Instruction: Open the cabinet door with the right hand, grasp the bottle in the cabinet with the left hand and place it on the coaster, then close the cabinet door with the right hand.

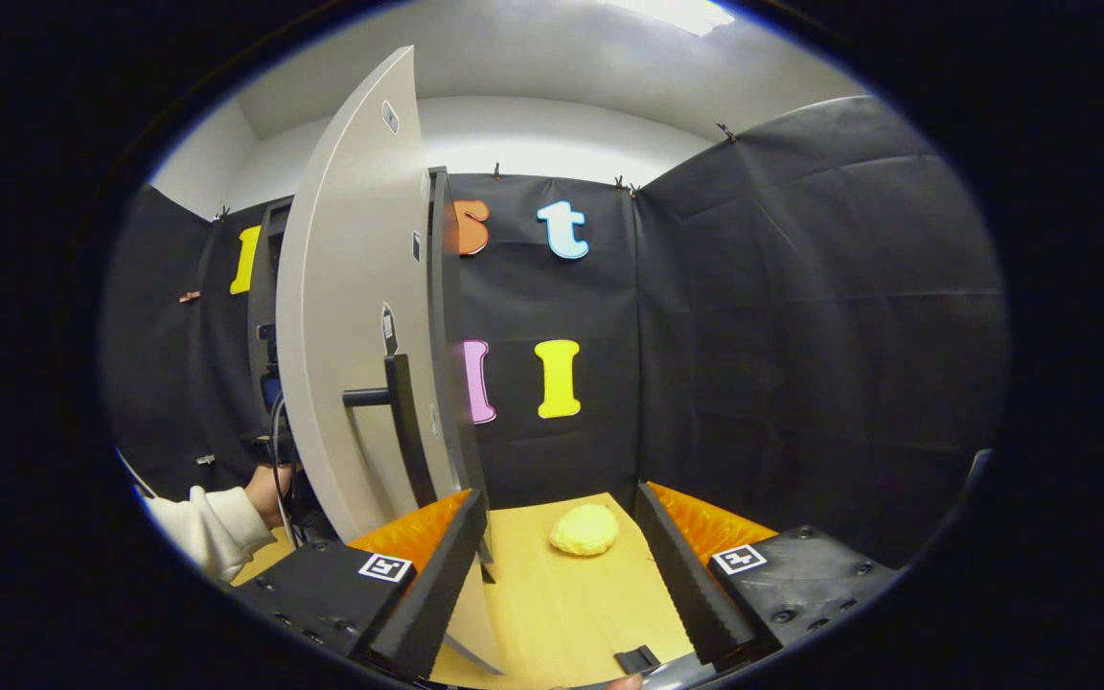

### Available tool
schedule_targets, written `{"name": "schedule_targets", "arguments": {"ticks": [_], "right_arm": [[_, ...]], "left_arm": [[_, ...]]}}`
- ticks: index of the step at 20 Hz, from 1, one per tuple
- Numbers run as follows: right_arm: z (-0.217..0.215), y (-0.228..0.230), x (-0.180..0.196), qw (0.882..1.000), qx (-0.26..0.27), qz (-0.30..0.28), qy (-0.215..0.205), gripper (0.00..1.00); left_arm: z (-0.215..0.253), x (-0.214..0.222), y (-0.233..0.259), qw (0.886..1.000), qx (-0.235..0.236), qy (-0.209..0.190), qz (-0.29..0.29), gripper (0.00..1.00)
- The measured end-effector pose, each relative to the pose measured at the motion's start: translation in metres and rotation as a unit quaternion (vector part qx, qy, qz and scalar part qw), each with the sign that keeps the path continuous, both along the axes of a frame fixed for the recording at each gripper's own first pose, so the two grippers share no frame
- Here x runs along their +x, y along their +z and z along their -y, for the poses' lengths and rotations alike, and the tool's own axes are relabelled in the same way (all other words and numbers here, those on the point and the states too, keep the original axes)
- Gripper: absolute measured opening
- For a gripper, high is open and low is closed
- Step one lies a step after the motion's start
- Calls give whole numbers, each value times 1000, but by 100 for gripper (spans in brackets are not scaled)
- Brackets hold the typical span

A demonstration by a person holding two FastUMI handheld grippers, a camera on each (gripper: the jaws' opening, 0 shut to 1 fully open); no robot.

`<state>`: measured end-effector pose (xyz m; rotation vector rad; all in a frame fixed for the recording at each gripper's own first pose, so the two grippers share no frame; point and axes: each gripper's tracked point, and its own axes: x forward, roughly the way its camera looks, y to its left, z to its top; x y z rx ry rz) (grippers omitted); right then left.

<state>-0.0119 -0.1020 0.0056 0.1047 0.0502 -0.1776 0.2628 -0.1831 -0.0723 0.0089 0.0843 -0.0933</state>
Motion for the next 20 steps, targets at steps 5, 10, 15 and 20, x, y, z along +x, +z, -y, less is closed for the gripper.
{"name": "schedule_targets", "arguments": {"ticks": [5, 10, 15, 20], "right_arm": [[9, -12, 2, 1000, -18, -10, -3, 98], [24, -24, 6, 999, -18, -26, -23, 98], [15, -35, 6, 999, -5, -47, -10, 98], [13, -42, 3, 999, -10, -53, -4, 98]], "left_arm": [[6, 52, -20, 1000, 13, 8, 2, 95], [4, 83, -25, 1000, 2, 15, -5, 95], [3, 81, -20, 1000, 6, 15, -2, 76], [-5, 42, 6, 1000, 11, 4, 20, 76]]}}
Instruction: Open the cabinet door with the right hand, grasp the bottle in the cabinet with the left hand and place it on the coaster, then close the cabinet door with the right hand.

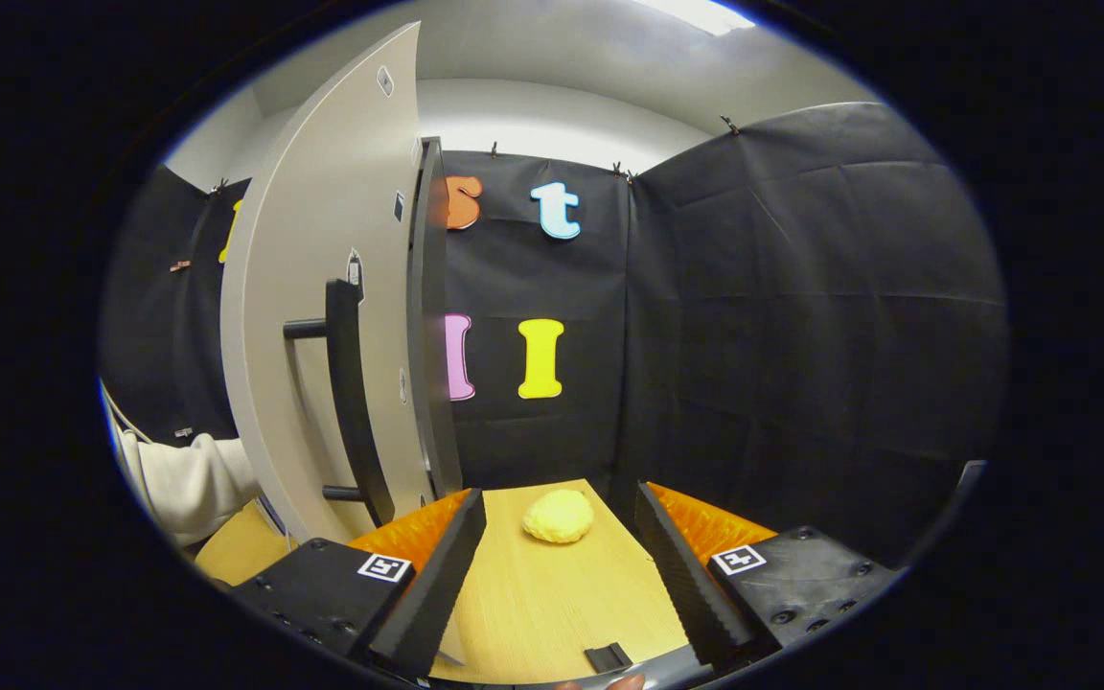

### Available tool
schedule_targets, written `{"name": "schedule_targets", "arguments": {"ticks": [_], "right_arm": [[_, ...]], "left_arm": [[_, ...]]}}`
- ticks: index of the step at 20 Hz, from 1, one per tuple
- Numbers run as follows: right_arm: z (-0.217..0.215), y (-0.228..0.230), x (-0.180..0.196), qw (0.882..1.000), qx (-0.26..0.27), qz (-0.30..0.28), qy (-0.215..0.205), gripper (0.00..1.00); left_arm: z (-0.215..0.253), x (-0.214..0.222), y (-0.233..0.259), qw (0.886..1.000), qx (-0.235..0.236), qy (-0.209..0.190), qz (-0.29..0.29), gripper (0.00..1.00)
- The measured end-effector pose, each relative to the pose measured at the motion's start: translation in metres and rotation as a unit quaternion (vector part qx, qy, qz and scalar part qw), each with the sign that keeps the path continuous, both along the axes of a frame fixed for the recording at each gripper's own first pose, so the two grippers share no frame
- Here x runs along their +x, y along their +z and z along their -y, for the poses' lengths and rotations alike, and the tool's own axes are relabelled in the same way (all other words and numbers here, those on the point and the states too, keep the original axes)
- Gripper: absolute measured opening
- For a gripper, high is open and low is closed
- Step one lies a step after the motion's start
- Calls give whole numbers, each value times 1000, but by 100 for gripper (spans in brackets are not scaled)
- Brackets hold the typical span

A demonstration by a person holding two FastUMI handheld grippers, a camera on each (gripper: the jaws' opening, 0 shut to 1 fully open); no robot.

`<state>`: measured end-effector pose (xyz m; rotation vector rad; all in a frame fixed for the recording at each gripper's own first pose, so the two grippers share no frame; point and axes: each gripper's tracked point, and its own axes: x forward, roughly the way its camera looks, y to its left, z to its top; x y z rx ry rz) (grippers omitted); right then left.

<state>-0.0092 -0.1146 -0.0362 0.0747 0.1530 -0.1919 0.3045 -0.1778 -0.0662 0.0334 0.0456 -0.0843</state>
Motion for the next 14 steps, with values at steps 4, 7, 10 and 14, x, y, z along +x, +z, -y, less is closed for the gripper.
{"name": "schedule_targets", "arguments": {"ticks": [4, 7, 10, 14], "right_arm": [[-2, 3, -3, 1000, -3, 6, 7, 98], [2, 5, -3, 1000, 7, 13, 6, 98], [4, 8, -2, 1000, 8, 16, 2, 98], [4, 12, 2, 1000, 9, 20, -4, 98]], "left_arm": [[-19, -43, 17, 1000, 3, -5, 17, 76], [-39, -79, 25, 1000, -1, -5, 25, 75], [-60, -115, 28, 999, -24, -4, 25, 75], [-90, -159, 29, 999, -30, -5, 39, 75]]}}
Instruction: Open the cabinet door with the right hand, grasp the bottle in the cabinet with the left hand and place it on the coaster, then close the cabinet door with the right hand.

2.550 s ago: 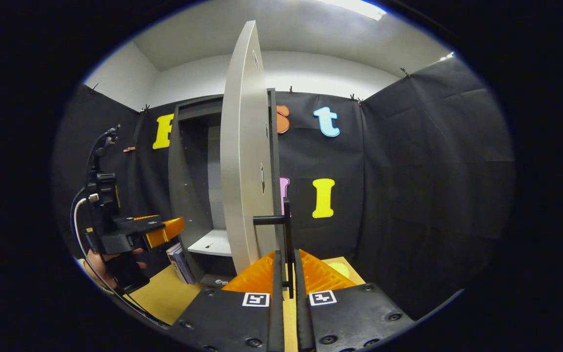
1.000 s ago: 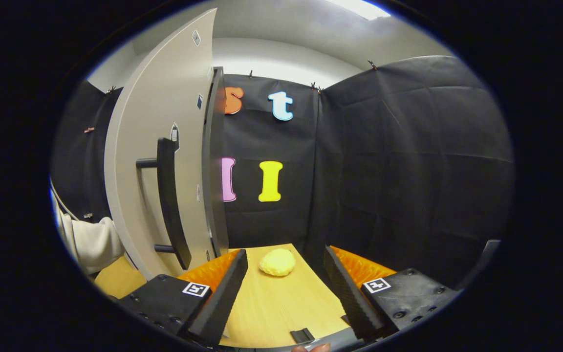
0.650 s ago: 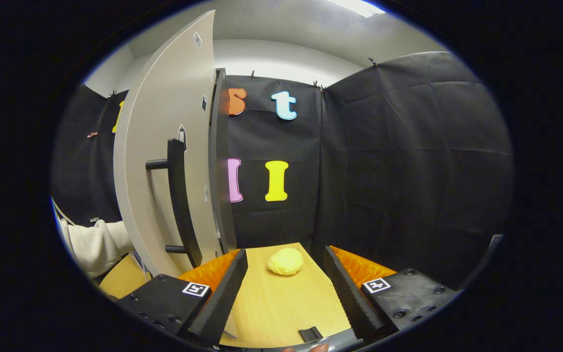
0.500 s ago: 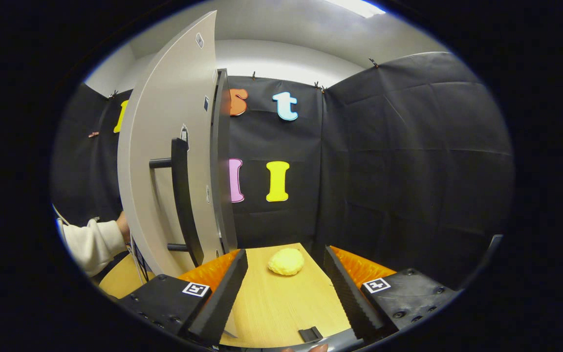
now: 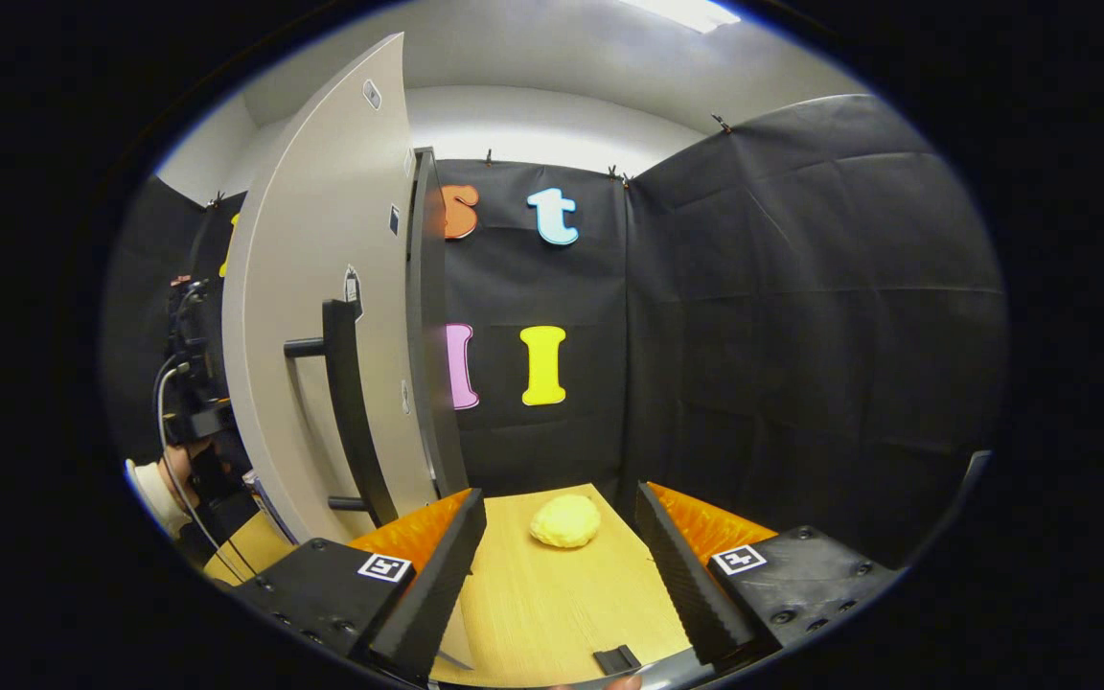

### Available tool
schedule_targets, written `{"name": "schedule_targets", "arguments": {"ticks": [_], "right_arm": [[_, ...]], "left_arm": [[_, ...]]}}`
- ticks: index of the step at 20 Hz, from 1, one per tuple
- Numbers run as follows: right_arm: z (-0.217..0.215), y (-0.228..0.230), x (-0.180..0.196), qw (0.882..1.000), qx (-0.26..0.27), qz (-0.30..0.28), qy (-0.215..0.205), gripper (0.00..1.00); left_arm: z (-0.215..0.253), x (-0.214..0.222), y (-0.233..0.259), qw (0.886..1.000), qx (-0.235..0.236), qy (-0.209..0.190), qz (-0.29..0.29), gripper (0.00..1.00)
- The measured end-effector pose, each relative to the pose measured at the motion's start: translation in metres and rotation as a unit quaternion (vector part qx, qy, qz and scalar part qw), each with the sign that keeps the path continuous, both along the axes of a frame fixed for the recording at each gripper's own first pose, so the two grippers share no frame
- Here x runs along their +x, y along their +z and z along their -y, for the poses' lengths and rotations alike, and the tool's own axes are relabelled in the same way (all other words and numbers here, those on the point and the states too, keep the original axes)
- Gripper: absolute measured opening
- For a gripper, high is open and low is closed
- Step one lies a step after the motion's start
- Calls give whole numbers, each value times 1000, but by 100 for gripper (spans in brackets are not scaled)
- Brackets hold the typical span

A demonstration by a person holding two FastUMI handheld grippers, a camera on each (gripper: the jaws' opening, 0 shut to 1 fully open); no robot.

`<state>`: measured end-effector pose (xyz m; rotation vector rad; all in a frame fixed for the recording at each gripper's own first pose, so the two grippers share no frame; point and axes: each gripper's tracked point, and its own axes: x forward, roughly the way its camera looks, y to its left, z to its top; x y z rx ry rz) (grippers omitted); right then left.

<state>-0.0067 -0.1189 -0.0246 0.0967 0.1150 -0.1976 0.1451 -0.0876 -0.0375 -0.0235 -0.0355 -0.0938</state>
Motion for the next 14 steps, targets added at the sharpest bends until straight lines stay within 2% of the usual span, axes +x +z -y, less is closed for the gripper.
{"name": "schedule_targets", "arguments": {"ticks": [7, 14], "right_arm": [[-7, 8, 10, 1000, -12, 9, -9, 98], [-19, 24, 15, 999, -19, 24, -23, 98]], "left_arm": [[-22, -71, -33, 999, 33, -21, 28, 75], [-53, -130, -118, 999, 19, -24, 10, 77]]}}
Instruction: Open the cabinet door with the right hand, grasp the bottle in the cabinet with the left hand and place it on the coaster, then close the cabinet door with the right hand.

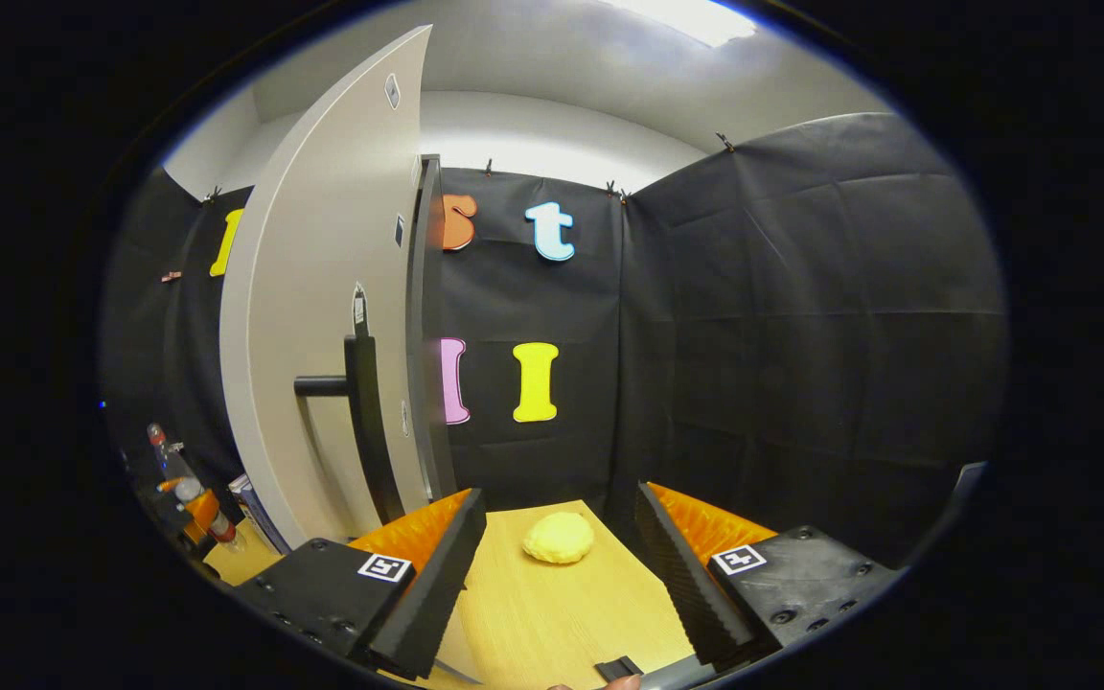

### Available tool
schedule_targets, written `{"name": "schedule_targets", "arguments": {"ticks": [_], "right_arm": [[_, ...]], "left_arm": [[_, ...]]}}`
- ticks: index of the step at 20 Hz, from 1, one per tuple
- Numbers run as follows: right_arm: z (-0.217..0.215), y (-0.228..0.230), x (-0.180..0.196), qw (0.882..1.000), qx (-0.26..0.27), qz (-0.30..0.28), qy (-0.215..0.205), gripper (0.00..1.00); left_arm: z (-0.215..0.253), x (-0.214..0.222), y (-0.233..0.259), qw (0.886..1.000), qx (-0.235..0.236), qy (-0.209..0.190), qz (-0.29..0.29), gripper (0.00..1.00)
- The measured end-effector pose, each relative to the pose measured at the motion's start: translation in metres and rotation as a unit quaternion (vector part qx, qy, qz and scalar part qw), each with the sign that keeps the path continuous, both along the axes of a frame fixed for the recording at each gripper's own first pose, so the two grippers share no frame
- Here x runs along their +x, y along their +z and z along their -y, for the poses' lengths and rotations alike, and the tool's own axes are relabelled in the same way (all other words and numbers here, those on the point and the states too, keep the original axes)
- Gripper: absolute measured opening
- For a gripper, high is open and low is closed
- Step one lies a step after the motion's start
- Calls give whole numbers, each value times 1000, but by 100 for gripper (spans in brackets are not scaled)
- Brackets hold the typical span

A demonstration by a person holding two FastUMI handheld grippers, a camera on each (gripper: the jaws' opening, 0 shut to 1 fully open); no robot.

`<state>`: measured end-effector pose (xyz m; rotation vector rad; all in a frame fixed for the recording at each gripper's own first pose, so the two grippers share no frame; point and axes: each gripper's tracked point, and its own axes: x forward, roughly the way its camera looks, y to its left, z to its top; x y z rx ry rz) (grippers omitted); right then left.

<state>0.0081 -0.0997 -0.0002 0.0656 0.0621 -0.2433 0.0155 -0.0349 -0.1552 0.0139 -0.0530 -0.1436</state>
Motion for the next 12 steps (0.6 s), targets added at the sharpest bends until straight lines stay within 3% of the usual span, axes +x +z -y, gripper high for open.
{"name": "schedule_targets", "arguments": {"ticks": [7, 12], "right_arm": [[4, 9, 1, 999, 9, 8, -33, 96], [7, 17, -1, 998, 10, 10, -55, 97]], "left_arm": [[-36, -28, -103, 996, -60, -21, -58, 78], [-44, -34, -175, 995, -42, -33, -89, 78]]}}
